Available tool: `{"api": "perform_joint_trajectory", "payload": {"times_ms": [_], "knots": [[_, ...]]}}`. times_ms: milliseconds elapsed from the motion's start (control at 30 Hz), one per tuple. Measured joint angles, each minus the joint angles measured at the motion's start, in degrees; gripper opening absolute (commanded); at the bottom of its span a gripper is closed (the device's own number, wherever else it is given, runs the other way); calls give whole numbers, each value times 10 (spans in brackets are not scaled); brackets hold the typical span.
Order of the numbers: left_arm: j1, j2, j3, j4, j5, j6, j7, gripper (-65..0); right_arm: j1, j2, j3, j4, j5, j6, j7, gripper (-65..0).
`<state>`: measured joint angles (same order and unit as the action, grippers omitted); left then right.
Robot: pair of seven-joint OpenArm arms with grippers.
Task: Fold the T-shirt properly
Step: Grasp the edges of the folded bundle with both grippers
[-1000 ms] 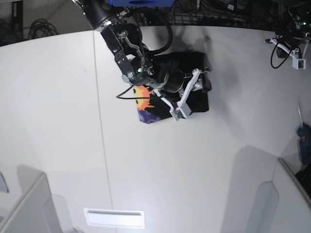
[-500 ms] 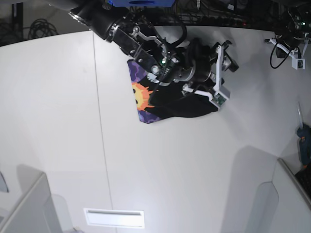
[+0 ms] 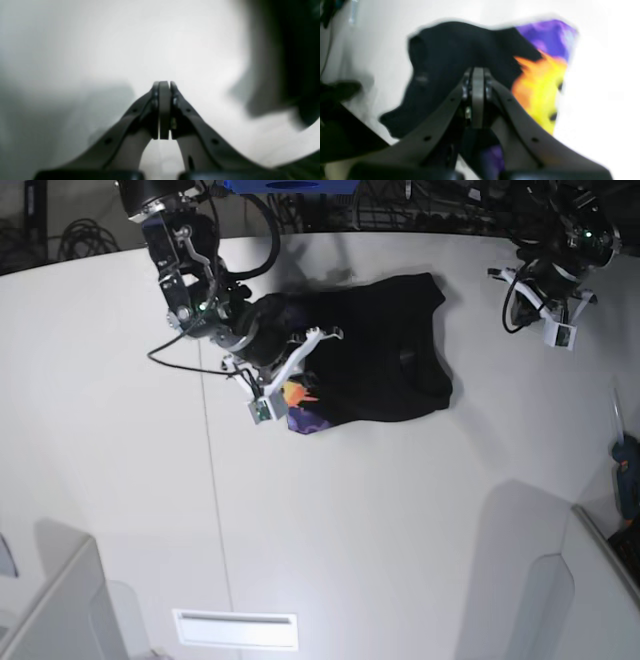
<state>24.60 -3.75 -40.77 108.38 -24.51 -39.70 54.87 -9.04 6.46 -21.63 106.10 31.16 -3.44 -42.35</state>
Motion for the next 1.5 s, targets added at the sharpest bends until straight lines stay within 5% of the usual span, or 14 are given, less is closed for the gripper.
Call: {"api": "perform_joint_trajectory", "payload": {"times_ms": [167,267,467,733,967,1133,1467,1500], "knots": [[-17,35,0,-15,5,2,12,-161,-10,23,0,4,1,0,5,-650],[-17,40,27,-24,-70,2,11,-39,-15,28,3,4,3,1,6,-650],[-21,39,45,-120,-221,3,7,-51,-16,30,4,4,1,1,6,-650],[-51,44,131,-142,-219,2,0,-51,-17,30,2,4,3,1,7,-650],[-75,42,175,-143,-221,99,-4,-51,-20,46,2,4,3,3,6,-650],[-85,42,200,-159,-228,145,-14,-140,-21,53,5,4,0,2,6,-650],[-105,33,245,-204,-212,157,-12,-638,-66,52,54,6,1,4,73,-650],[-112,28,252,-204,-198,155,-7,-650,-75,50,59,6,4,4,85,-650]]}}
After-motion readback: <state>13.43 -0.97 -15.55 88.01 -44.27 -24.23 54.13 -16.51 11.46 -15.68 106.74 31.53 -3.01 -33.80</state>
